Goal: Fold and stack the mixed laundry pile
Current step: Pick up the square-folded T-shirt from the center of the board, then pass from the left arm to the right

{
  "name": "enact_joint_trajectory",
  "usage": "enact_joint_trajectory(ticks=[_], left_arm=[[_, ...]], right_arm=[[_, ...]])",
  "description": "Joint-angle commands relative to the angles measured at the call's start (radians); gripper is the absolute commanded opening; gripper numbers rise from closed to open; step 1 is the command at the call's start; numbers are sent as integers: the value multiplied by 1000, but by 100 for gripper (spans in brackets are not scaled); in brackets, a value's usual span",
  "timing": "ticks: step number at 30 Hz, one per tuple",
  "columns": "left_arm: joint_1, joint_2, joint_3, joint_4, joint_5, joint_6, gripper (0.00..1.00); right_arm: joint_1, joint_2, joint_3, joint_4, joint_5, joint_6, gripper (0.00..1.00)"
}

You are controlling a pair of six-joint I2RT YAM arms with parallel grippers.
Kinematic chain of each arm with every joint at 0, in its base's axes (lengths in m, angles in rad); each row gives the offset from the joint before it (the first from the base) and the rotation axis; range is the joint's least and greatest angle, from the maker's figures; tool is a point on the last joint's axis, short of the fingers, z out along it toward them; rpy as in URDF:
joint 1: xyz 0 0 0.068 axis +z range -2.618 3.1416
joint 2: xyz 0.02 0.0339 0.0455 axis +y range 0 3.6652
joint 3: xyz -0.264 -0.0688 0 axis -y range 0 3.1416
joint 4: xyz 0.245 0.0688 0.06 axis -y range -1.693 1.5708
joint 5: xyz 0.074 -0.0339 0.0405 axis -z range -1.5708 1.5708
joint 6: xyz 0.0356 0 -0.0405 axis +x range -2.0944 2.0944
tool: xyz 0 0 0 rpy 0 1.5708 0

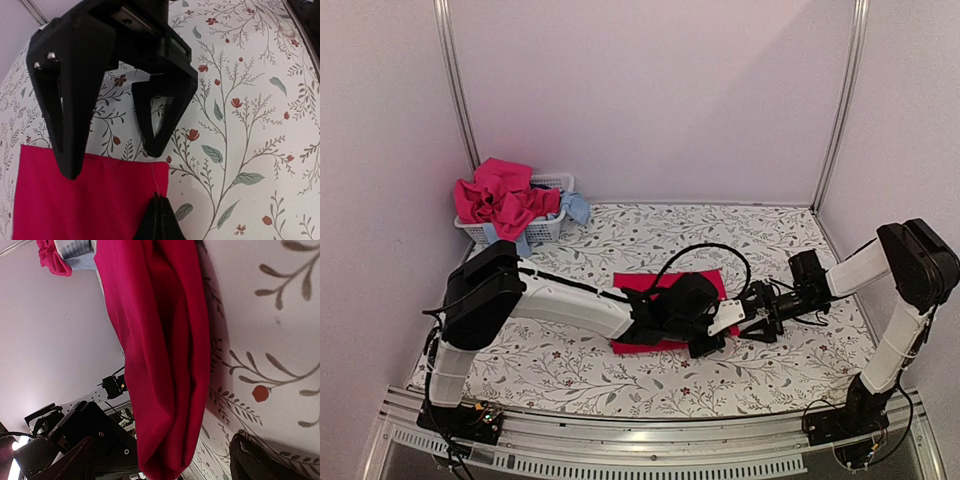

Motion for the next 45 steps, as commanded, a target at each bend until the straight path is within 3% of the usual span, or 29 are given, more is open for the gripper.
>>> enact_joint_trajectory(ticks=[1,6,12,22,27,32,33,36,38,45], left_arm=[[21,-60,26,47,-12,-27,0],[24,-68,19,53,-12,-30,0],[20,-89,-5,78,-3,-36,0],[17,-102,-32,81,6,-37,0],[15,-112,-50,86,6,-35,0],[18,-118,-51,74,-8,-50,0],[19,-121,-49,65,-22,-63,3],[26,-142,-39,3,-78,-114,25],[61,-204,-74,-52,-104,-215,48],[176,-359,-225,-103,-78,-406,68]], right_arm=[[51,65,21,87,2,65,91],[94,123,50,172,-15,159,91],[101,199,106,287,15,273,79],[127,344,227,326,23,345,71],[133,400,266,324,6,346,54],[133,392,278,279,26,324,20],[134,377,289,237,41,294,15],[133,335,350,47,101,184,1],[117,287,406,-160,168,11,0],[18,174,467,-445,296,-197,0]])
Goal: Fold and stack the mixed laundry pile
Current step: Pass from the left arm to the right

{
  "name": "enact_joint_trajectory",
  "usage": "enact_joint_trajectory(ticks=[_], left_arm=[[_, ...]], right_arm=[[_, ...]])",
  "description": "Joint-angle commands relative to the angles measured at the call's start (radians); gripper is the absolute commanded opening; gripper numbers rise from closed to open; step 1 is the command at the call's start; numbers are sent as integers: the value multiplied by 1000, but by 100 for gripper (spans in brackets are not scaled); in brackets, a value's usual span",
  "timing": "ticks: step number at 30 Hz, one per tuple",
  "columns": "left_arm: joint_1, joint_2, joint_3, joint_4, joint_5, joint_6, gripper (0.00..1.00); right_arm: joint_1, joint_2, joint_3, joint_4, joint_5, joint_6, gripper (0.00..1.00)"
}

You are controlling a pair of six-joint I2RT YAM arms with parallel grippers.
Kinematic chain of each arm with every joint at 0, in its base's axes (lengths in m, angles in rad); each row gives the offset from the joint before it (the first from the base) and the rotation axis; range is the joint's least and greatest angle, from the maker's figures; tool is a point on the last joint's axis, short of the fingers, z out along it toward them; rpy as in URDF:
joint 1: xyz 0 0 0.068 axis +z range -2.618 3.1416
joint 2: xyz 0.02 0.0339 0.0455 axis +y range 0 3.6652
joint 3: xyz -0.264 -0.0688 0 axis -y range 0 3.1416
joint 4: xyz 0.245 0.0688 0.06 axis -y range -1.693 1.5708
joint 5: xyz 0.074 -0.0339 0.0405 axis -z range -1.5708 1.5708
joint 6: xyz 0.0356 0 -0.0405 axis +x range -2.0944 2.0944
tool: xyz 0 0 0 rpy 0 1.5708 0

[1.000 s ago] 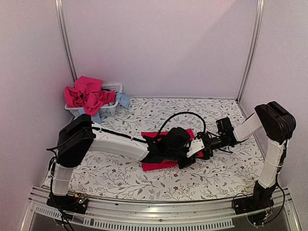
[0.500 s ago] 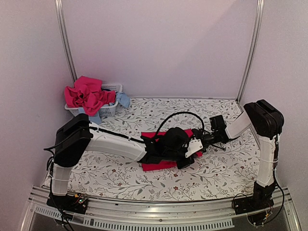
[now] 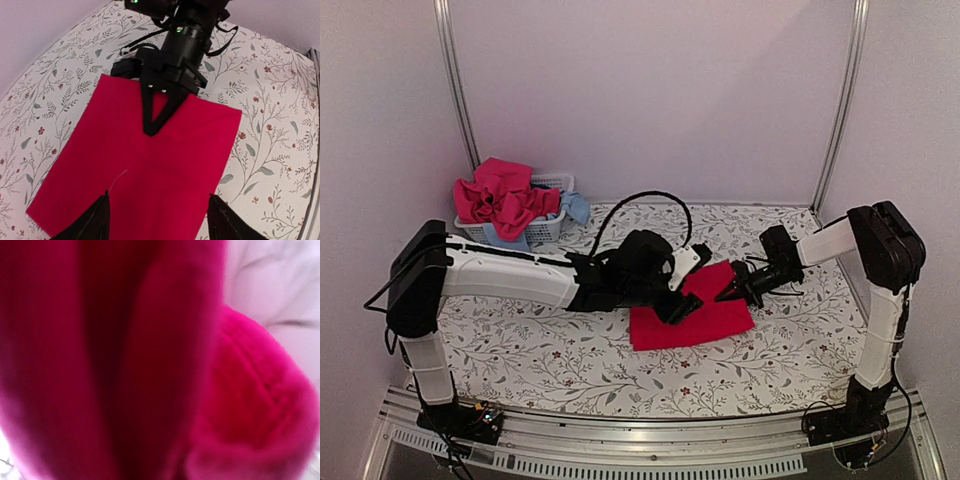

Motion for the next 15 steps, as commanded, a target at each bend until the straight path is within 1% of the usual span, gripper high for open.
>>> enact_joint_trajectory(ticks=[1,4,8,11,15], left_arm=[[87,-87,-66,-50,-6,-164,70],[115,-102,-73,-77,-6,-193,71],[138,-98,-69,-101,-22,-206,71],[146,-96,-68,-112,-30,-216,71],[164,-97,-69,-150,-40,-240,71]], right_arm=[[-81,-104,76,-309,157,-211,0],[-110,-132,147,-485,289,-321,0],[-166,-212,221,-640,486,-410,0],[-215,-270,293,-737,651,-431,0],[-249,-343,378,-811,869,-447,0]])
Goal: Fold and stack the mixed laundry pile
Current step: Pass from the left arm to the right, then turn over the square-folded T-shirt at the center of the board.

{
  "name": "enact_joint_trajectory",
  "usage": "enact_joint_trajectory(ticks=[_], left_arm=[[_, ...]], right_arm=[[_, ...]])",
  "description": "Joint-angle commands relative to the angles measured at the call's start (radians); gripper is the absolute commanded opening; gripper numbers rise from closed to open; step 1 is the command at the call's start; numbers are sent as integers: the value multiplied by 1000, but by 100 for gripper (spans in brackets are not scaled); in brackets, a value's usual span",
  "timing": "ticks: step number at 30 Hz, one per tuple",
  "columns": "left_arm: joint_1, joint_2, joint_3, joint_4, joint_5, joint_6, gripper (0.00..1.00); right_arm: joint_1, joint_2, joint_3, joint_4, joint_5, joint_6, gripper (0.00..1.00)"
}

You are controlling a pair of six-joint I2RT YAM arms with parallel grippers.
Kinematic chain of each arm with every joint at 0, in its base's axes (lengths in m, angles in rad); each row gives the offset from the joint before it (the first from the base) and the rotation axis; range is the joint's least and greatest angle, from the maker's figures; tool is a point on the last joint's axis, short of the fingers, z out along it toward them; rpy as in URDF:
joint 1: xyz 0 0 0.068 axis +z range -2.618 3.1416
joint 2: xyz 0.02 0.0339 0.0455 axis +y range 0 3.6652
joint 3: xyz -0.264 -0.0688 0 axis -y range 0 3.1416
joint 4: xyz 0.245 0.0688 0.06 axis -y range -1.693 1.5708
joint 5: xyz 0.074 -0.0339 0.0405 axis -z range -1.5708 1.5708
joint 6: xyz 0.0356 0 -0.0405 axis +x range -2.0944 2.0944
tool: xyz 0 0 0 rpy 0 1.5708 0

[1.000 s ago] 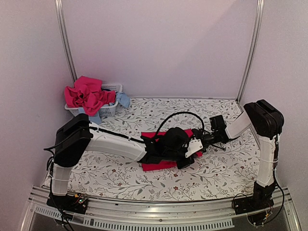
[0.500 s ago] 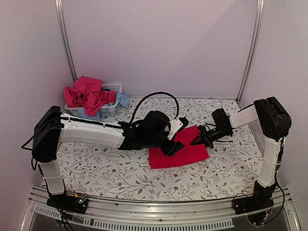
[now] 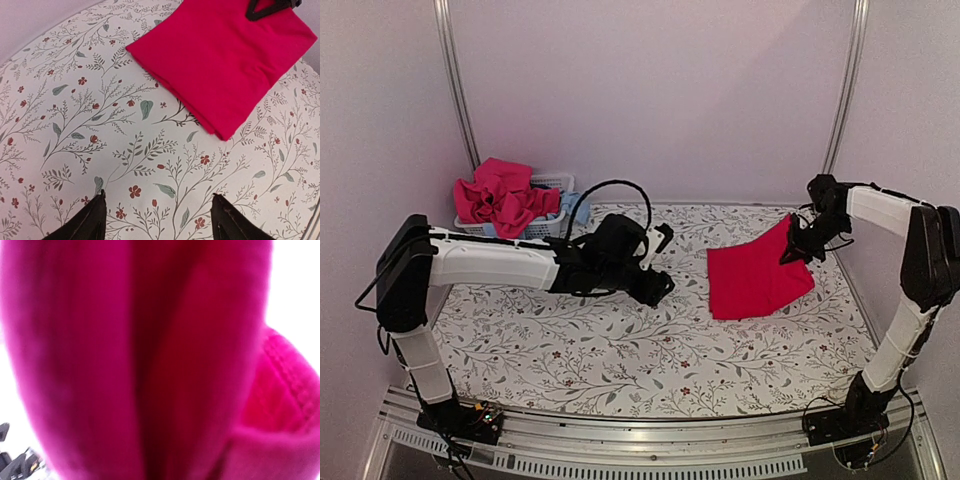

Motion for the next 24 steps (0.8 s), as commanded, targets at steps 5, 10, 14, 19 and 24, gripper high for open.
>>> enact_joint_trajectory(ticks=[5,10,14,19,24], left_arm=[[60,-54,-65,-96,-43,-76,71],[87,-125,-146,-98,-53,-88,71],[94,-157,-186,-116,-73,-92,71],[105,-204,-223,-148,-104,-125,71],[132,-285,-270,-162,-111,-179,72]], right_arm=[[-41,-79,278,-285,697,-87,0],[-37,-58,479,-358,918,-125,0],[26,28,485,-359,897,-186,0],[258,221,455,-357,857,-146,0],[480,443,557,-352,761,-93,0]])
